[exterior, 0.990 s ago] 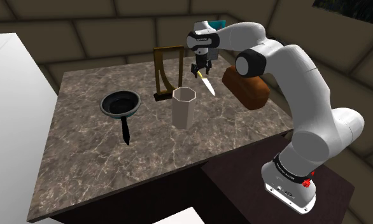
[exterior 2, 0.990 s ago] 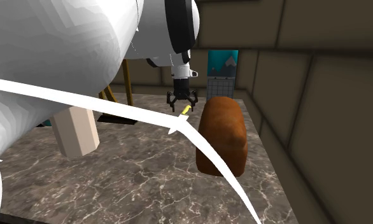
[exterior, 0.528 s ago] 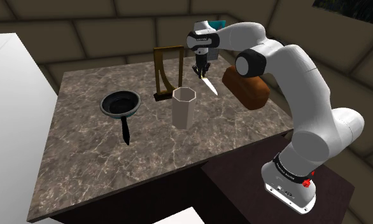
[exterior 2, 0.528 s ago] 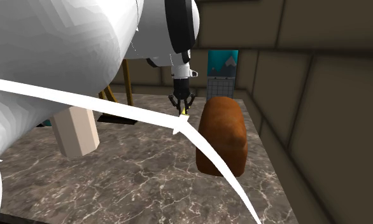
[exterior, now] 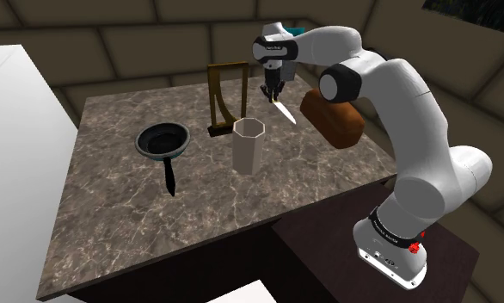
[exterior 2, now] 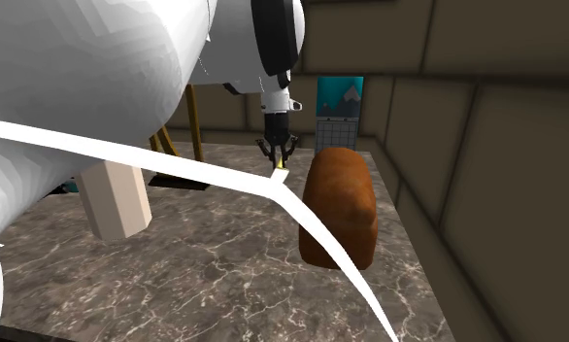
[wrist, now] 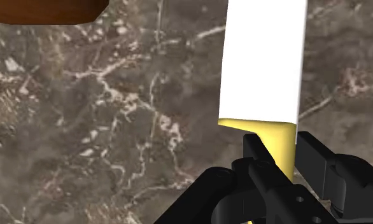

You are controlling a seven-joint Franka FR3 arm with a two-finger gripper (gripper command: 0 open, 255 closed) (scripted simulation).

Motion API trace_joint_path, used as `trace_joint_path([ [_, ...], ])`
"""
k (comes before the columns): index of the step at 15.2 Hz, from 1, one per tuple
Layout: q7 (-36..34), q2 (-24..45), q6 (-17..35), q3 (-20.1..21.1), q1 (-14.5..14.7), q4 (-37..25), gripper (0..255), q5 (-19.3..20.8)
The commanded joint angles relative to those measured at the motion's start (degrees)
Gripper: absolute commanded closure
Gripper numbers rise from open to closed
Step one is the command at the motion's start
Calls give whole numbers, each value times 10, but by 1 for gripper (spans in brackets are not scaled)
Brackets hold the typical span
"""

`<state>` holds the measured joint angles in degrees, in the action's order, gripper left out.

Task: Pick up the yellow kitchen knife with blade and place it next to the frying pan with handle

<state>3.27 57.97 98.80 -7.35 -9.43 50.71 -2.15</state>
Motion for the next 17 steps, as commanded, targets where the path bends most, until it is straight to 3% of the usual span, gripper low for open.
trace_joint_path([
  [1, 1, -4, -11, 0, 0, -7, 255, 0],
  [11, 2, -12, -82, -1, -4, -70, 255, 1],
  [17, 3, 10, -146, 0, -9, -156, 255, 1],
])
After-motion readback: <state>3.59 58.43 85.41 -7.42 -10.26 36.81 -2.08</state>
